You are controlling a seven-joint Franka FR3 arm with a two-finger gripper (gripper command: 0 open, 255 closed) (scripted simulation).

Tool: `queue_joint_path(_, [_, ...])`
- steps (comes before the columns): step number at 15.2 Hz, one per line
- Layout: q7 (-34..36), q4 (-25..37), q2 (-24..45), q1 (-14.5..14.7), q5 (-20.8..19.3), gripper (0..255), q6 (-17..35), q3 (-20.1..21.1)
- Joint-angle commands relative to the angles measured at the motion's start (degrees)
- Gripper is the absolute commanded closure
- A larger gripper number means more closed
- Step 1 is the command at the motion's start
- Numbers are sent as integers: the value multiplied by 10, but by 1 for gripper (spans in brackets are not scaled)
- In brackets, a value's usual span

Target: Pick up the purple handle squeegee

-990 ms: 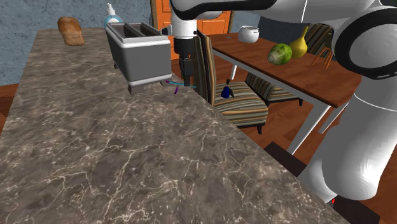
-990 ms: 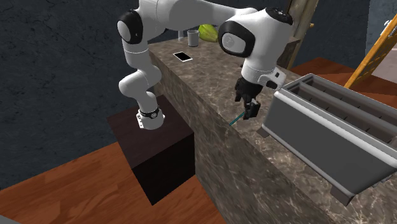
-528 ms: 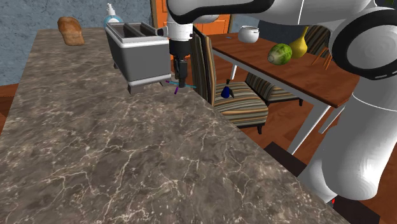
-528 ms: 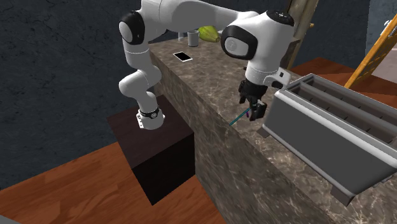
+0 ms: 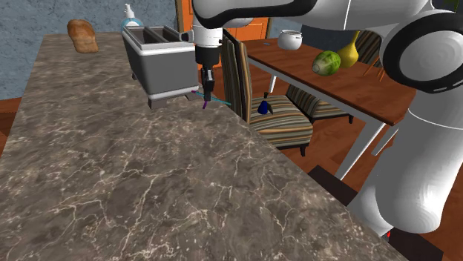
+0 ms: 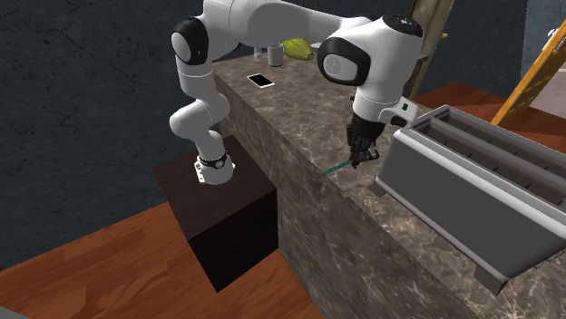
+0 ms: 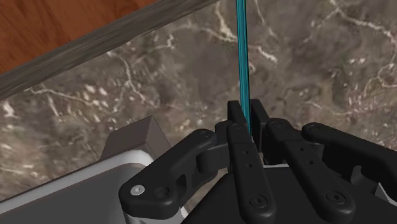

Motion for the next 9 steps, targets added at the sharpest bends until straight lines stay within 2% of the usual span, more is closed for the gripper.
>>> queue_joint_path(1, [0, -10, 18, 6, 1, 255, -17, 6])
queue_joint_path(3, [0, -11, 22, 6, 1, 255, -13, 6])
queue_joint_path(4, [3, -35, 13, 9, 2, 255, 3, 8])
queue_joint_path(5, [-9, -30, 7, 1, 2, 255, -8, 2])
queue_joint_path(9, [-6, 1, 8, 1, 1, 255, -39, 2])
